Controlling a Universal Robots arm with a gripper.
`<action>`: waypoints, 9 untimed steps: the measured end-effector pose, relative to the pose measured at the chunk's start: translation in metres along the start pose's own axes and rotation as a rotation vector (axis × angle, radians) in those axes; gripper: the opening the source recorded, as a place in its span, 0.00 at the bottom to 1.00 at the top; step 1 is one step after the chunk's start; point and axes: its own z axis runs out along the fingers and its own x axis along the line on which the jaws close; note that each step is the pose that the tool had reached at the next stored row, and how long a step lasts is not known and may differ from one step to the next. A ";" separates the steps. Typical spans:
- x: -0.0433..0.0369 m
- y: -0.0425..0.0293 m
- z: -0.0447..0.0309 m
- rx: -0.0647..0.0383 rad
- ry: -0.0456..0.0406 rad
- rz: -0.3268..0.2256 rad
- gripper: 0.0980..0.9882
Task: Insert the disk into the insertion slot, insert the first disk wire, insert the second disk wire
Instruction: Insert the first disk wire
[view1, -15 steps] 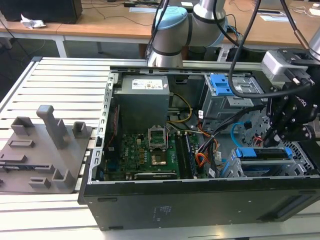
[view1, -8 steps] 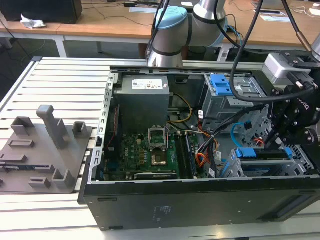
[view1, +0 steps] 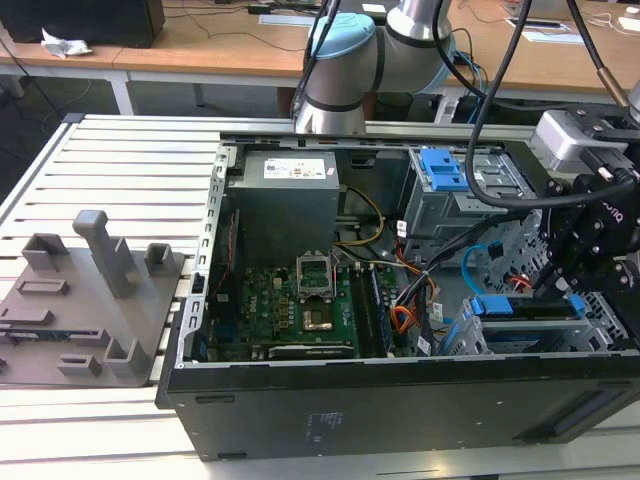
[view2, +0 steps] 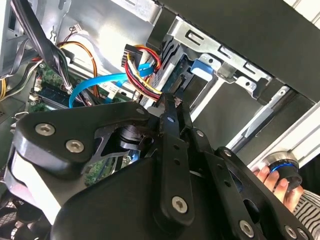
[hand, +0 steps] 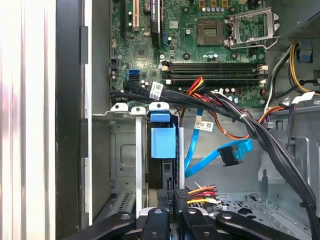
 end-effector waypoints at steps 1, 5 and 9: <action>-0.0003 -0.0010 0.0004 0.000 0.0000 0.000 0.07; -0.0015 -0.0029 0.0009 0.000 -0.0008 0.000 0.07; -0.0020 -0.0036 0.0008 0.000 -0.0003 0.000 0.07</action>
